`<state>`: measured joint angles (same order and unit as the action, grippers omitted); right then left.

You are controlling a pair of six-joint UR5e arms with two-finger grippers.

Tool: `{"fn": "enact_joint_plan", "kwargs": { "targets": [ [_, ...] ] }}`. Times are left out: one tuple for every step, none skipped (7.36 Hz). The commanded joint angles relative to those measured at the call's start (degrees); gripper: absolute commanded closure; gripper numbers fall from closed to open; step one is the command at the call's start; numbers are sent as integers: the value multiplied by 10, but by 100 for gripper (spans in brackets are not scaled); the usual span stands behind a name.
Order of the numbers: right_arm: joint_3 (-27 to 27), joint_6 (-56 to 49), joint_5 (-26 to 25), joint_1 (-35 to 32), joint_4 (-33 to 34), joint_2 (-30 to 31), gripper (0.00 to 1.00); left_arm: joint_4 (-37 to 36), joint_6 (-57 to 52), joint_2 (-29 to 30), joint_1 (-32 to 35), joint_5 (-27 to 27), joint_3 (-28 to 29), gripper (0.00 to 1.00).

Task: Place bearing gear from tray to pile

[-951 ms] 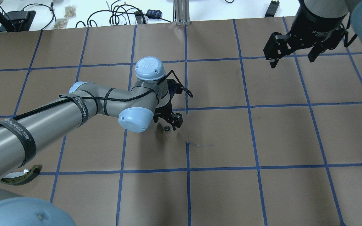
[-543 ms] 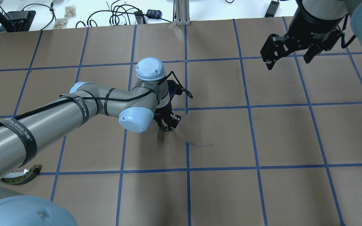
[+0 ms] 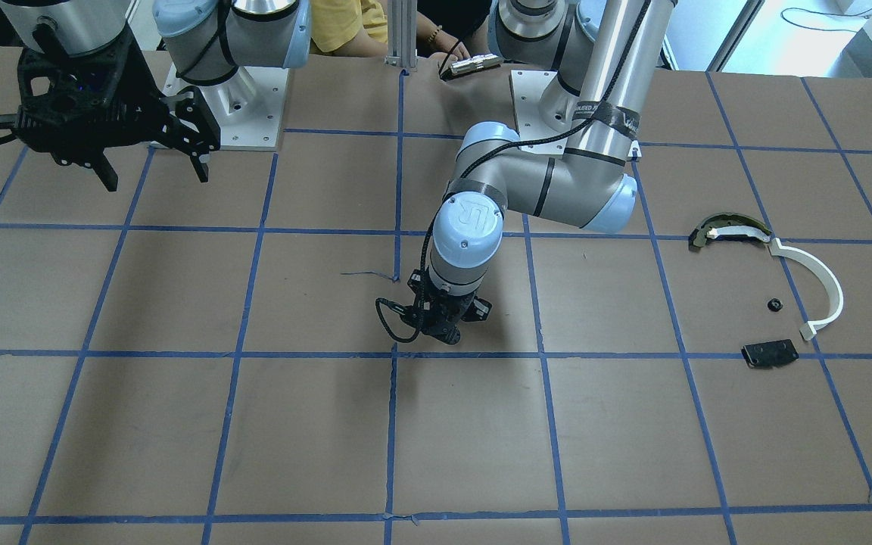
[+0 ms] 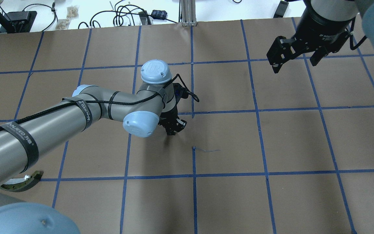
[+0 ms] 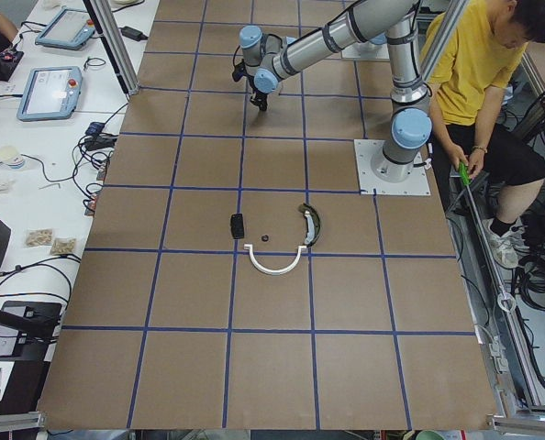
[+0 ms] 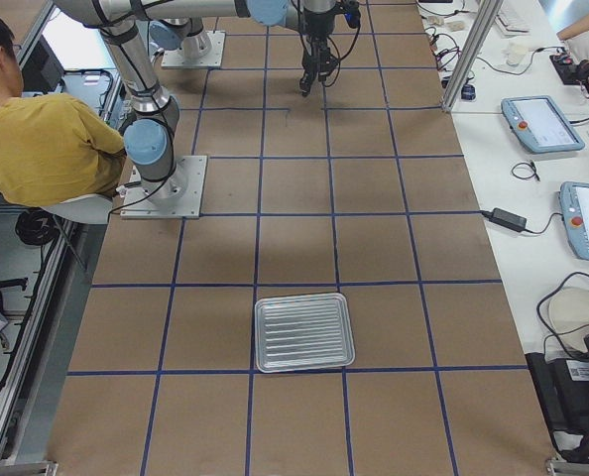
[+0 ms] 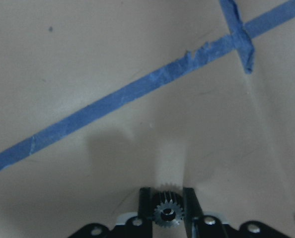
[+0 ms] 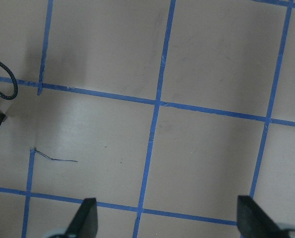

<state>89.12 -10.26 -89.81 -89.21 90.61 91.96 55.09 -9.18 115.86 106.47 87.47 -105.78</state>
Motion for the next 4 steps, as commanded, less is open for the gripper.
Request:
{"fn": "enact_joint_plan", "kwargs": {
  "targets": [
    [0, 1, 0, 0, 2, 1, 0, 33, 8, -24, -13, 10, 30, 100],
    [0, 4, -6, 1, -3, 4, 0, 120, 18, -35, -64, 29, 83, 100],
    [1, 9, -7, 0, -3, 8, 0, 203, 8, -45, -165, 30, 142, 100],
    [1, 9, -7, 0, -4, 8, 0, 232, -62, -51, -254, 31, 162, 100]
  ]
}}
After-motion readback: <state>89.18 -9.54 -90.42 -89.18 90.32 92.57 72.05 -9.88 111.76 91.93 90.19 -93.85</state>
